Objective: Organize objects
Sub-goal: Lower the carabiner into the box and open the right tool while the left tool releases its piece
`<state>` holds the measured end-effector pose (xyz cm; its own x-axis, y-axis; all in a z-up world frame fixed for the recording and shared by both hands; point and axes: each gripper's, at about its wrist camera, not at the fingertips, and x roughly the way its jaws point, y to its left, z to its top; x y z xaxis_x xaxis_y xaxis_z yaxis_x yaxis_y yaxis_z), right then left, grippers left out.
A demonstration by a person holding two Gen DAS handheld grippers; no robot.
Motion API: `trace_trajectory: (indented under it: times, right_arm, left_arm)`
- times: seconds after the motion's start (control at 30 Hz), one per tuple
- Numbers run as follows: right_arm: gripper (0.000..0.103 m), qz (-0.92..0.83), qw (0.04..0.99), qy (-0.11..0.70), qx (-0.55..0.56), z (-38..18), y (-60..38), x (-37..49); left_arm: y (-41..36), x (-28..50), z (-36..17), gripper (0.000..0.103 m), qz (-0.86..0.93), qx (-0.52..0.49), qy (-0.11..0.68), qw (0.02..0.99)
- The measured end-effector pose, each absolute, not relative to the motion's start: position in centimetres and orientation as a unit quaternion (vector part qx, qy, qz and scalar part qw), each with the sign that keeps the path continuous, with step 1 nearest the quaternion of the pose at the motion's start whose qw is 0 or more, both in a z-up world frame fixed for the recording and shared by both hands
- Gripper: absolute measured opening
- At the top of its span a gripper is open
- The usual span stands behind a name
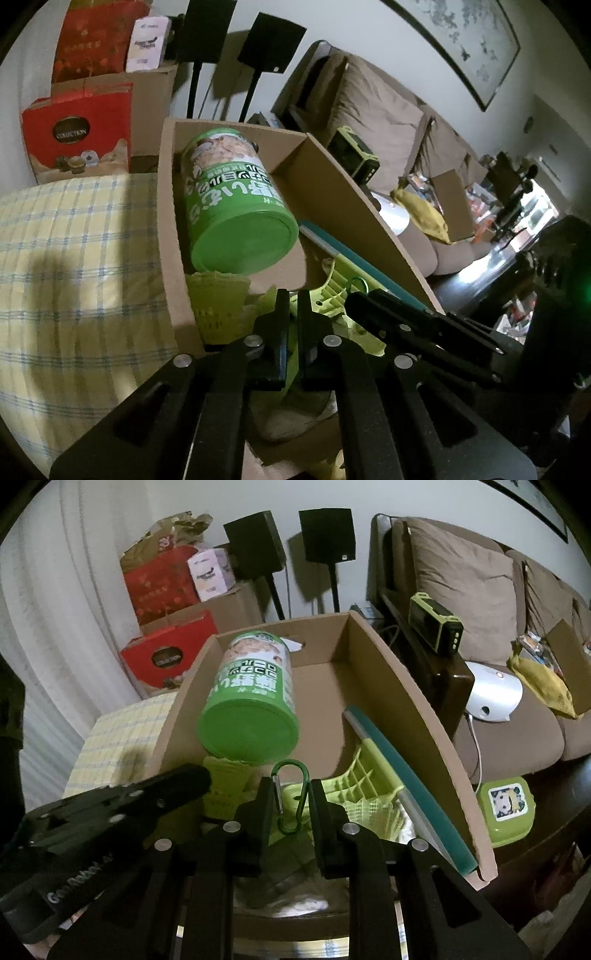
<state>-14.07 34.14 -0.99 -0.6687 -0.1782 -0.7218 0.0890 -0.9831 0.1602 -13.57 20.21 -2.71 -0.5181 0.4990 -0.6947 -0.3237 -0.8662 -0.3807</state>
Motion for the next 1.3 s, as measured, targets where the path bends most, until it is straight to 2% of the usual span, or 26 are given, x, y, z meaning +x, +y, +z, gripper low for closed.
trace_trajectory:
  times: [0.13, 0.4, 0.5, 0.53, 0.57, 0.7, 0.93, 1.13, 1.23, 1.3]
  right_arm:
    - [0.021, -0.912, 0.072, -0.063, 0.398, -0.9, 34.4, -13.9]
    - [0.026, -0.916, 0.07, -0.066, 0.39, -0.4, 34.7, -13.6]
    - [0.031, -0.917, 0.068, -0.067, 0.387, -0.3, 34.8, -13.4]
    - [0.031, -0.917, 0.068, -0.067, 0.387, -0.2, 34.8, -13.4]
    - [0.033, -0.918, 0.067, -0.067, 0.386, -0.2, 34.7, -13.3]
    - [0.045, -0.92, 0.066, -0.062, 0.381, -0.1, 34.4, -13.2]
    - [0.051, -0.924, 0.065, -0.053, 0.372, 0.6, 33.9, -12.8]
    - [0.064, -0.929, 0.061, -0.048, 0.361, 1.2, 33.3, -12.4]
    - [0.071, -0.932, 0.063, -0.046, 0.355, 1.5, 32.9, -12.2]
    - [0.079, -0.933, 0.066, -0.042, 0.351, 1.7, 32.4, -12.0]
  left_arm:
    - [19.7, -13.2, -2.4, 0.018, 0.869, -0.425, -0.1, 0.233]
    - [17.7, -12.3, -1.4, 0.033, 0.889, -0.405, -0.075, 0.201]
    - [16.8, -12.1, -1.1, 0.043, 0.893, -0.401, -0.074, 0.194]
    - [16.6, -12.1, -1.0, 0.049, 0.893, -0.4, -0.074, 0.192]
    - [16.4, -11.9, -0.9, 0.054, 0.895, -0.398, -0.073, 0.189]
    - [15.8, -11.7, -0.7, 0.062, 0.899, -0.394, -0.067, 0.18]
    - [14.2, -11.5, -0.7, 0.07, 0.904, -0.391, -0.072, 0.156]
    - [12.6, -10.9, -0.5, 0.082, 0.91, -0.384, -0.068, 0.141]
    - [11.3, -10.6, -0.5, 0.083, 0.912, -0.384, -0.071, 0.129]
    - [10.5, -10.4, -0.5, 0.089, 0.913, -0.383, -0.071, 0.12]
